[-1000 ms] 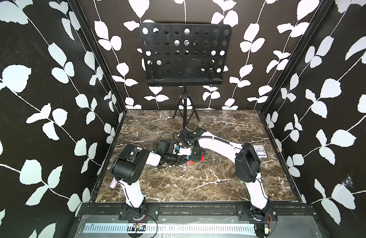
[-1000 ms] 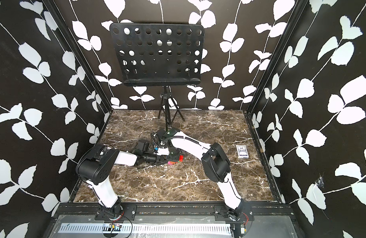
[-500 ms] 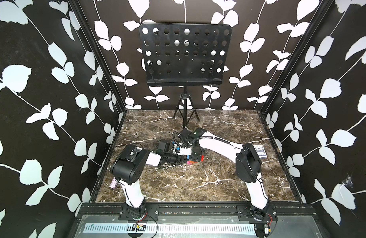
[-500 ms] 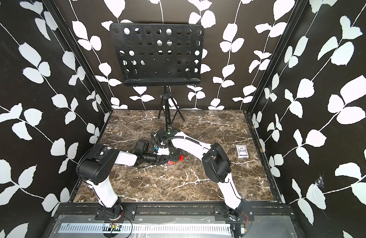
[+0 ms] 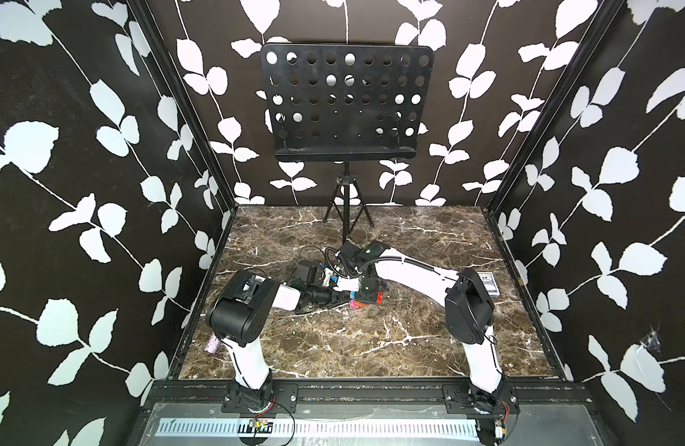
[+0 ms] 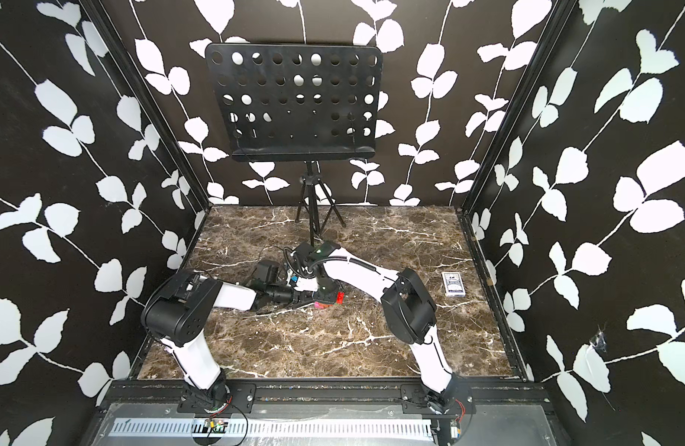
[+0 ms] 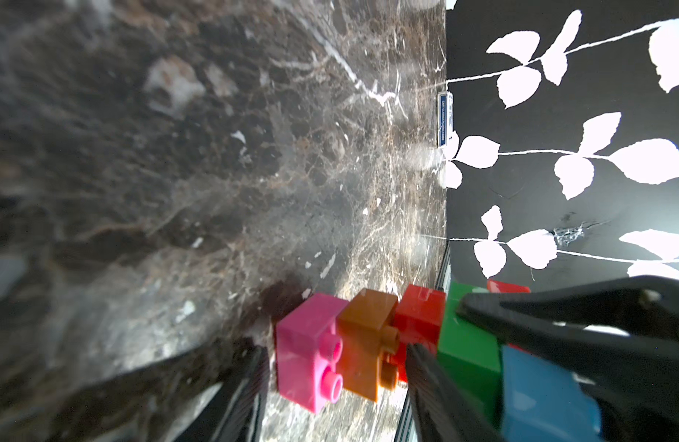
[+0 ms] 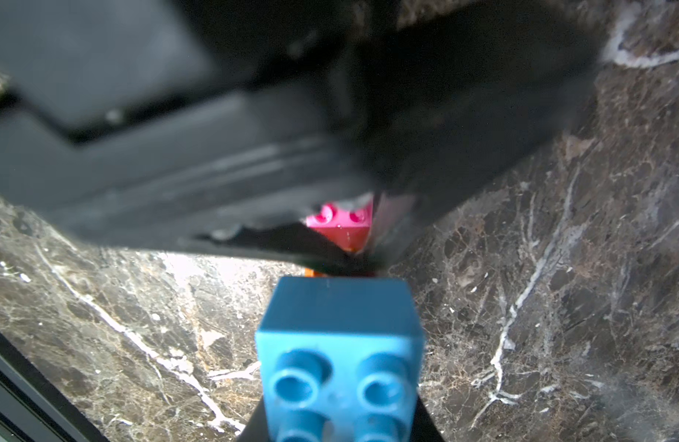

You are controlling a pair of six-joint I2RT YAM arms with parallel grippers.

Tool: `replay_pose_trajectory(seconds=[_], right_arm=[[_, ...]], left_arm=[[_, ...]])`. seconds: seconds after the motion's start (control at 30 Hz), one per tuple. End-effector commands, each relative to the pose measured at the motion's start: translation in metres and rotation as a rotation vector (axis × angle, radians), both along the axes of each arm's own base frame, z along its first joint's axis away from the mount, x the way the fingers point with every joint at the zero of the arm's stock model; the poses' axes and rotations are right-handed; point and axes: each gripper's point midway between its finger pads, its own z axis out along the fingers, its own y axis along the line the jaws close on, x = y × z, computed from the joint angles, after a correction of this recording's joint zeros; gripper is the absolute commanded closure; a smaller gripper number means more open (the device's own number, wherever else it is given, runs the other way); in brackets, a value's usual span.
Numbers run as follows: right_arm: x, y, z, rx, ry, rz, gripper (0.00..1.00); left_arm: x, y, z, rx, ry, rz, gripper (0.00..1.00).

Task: Assemble the letter y with lego
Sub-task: Assemble the lego brick with the lego brick, then place the lego brick at the center of the board.

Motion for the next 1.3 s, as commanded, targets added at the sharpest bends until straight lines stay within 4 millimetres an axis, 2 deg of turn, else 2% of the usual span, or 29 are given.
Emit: replay_pose_trajectory(seconds=[0.0,0.37,0.6,0.83,0.93,1.1,1.27], right_arm=[[-0.004,-0.002,0.014,0.039,0.006,-0.013,0.75],[-0.007,-0.004,0.020,0.080,0.027,-0.049,0.75],[-0.010,-0.004,0.026,0.189,0.079,-0.135,0.75],[-0.011,-0.004,0.035,0.332,0.142,-0.262,0.75],[-0.010,-0.002,0.041,0.411,0.173,-0.317,0.75],[-0.005,0.003,0.056,0.561,0.202,-0.422,0.75],[0.001,0.009,0.067,0.736,0.288,-0.565,0.75]], left_arm=[[0.004,0.014,-0.011,0.076,0.020,0.057,0.39],[0.011,0.027,-0.010,0.115,0.007,0.086,0.39],[0.025,0.042,0.008,0.144,-0.065,0.106,0.38],[0.035,0.064,0.044,0.202,-0.198,0.070,0.38],[0.027,0.073,0.058,0.255,-0.254,-0.016,0.37],[0.008,0.082,0.097,0.352,-0.481,-0.193,0.36],[-0.001,0.087,0.128,0.411,-0.729,-0.280,0.34]])
